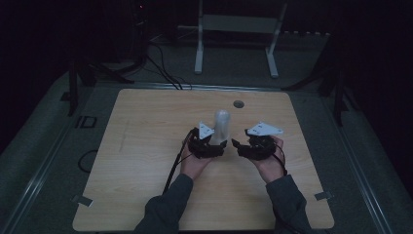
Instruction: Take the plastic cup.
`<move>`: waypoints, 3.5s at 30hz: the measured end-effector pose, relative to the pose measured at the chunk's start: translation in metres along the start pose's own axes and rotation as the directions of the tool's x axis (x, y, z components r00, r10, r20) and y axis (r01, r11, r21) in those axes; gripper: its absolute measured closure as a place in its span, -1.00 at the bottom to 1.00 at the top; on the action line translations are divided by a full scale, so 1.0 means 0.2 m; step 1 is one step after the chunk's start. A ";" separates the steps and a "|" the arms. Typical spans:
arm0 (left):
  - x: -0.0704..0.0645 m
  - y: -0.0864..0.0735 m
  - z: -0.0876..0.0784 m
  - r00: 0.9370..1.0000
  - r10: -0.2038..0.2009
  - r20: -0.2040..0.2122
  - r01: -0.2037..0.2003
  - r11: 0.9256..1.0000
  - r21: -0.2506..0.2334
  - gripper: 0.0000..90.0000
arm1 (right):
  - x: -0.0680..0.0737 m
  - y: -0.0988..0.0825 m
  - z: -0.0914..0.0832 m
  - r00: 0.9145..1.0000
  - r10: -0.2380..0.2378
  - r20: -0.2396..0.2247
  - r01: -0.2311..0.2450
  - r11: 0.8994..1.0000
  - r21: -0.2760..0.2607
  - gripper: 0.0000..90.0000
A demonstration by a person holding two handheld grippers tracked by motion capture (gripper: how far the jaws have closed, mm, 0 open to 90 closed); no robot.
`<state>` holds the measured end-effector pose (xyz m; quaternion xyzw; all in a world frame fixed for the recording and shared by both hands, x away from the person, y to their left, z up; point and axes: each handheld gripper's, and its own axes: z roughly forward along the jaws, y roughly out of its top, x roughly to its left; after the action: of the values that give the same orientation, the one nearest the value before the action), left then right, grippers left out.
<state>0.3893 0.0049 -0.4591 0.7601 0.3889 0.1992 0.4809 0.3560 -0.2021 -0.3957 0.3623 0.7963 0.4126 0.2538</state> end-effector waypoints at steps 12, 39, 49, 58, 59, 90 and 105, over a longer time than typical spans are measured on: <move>0.01 -0.02 0.01 1.000 0.000 -0.004 0.000 1.000 -0.004 -0.49 | 0.00 0.09 0.06 0.999 0.030 -0.026 -0.031 0.999 -0.043 -0.19; 0.02 -0.03 0.01 1.000 0.007 0.009 -0.007 0.999 -0.037 -0.48 | 0.04 0.29 0.21 0.996 0.033 -0.080 -0.040 0.996 -0.083 -0.23; 0.02 -0.03 0.02 1.000 0.001 -0.007 -0.002 0.998 -0.060 -0.61 | 0.02 0.29 0.24 0.994 0.054 -0.099 -0.063 0.995 -0.082 -0.14; 0.02 -0.04 0.06 1.000 0.010 -0.006 -0.011 0.998 -0.055 -0.60 | 0.02 0.29 0.24 0.992 0.061 -0.109 -0.069 0.995 -0.078 -0.14; 0.02 -0.04 0.06 1.000 0.010 -0.006 -0.011 0.998 -0.055 -0.58 | 0.02 0.29 0.24 0.992 0.061 -0.109 -0.069 0.995 -0.078 -0.14; 0.01 -0.04 0.05 0.999 0.032 -0.016 -0.033 0.997 -0.072 -0.54 | 0.02 0.36 0.19 0.991 0.055 -0.121 -0.069 0.991 -0.117 -0.15; 0.03 -0.04 0.02 1.000 0.026 -0.008 -0.026 0.998 -0.050 -0.60 | 0.02 0.40 0.14 0.992 0.053 -0.110 -0.071 0.985 -0.159 -0.14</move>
<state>0.3928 0.0086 -0.4678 0.7520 0.3757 0.2182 0.4957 0.4023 -0.1540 -0.3427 0.3427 0.7607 0.5024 0.2270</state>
